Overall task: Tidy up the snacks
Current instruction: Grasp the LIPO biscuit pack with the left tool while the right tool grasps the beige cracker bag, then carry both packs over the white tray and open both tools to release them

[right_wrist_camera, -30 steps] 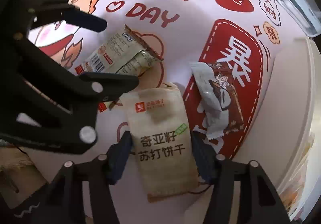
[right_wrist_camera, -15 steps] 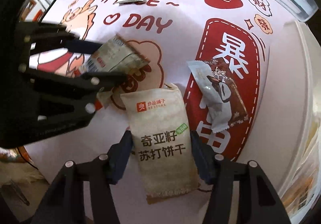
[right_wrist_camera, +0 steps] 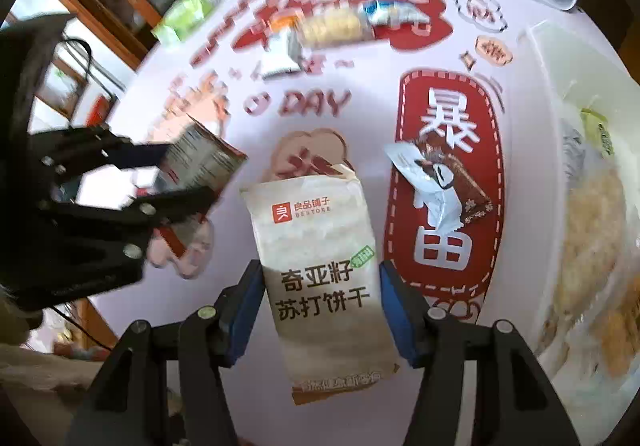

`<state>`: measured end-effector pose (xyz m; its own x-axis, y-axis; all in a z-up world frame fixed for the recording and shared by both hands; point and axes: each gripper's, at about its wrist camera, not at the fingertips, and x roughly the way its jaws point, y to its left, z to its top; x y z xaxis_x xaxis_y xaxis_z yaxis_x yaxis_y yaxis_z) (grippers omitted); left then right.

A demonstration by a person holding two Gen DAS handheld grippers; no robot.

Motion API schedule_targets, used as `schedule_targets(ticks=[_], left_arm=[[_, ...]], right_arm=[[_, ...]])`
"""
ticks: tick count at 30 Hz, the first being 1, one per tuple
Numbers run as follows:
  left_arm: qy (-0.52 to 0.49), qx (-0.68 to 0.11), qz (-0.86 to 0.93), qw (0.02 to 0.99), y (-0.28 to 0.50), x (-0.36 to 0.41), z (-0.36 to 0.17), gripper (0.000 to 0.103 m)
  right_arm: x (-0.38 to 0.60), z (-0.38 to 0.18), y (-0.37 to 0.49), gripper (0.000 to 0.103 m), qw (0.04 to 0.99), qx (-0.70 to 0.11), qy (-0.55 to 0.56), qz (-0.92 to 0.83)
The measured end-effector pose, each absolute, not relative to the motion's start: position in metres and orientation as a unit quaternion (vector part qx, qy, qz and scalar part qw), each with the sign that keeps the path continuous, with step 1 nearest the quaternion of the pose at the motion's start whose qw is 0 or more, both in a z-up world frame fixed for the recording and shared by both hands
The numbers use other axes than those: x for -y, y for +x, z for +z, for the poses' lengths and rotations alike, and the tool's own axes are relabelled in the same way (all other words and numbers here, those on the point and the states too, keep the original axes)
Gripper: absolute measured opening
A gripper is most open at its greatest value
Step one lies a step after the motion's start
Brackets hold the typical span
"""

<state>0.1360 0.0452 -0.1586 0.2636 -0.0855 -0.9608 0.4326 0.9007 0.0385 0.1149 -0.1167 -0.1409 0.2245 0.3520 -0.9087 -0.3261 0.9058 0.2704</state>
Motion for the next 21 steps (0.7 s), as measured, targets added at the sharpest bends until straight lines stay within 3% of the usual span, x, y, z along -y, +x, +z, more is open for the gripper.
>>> schedule_targets(ticks=[11,21], left_arm=[[0.149,-0.522,-0.209,0.814,0.121,-0.018,-0.084,0.044],[0.155,-0.435,-0.272,0.844,0.119,0.070,-0.015,0.044]], right_arm=[[0.163,-0.060,0.082,0.058,0.845,-0.503,0.075,0.163],[0.266,-0.018,0.072,0.058,0.891,-0.437,0.122,0.023]])
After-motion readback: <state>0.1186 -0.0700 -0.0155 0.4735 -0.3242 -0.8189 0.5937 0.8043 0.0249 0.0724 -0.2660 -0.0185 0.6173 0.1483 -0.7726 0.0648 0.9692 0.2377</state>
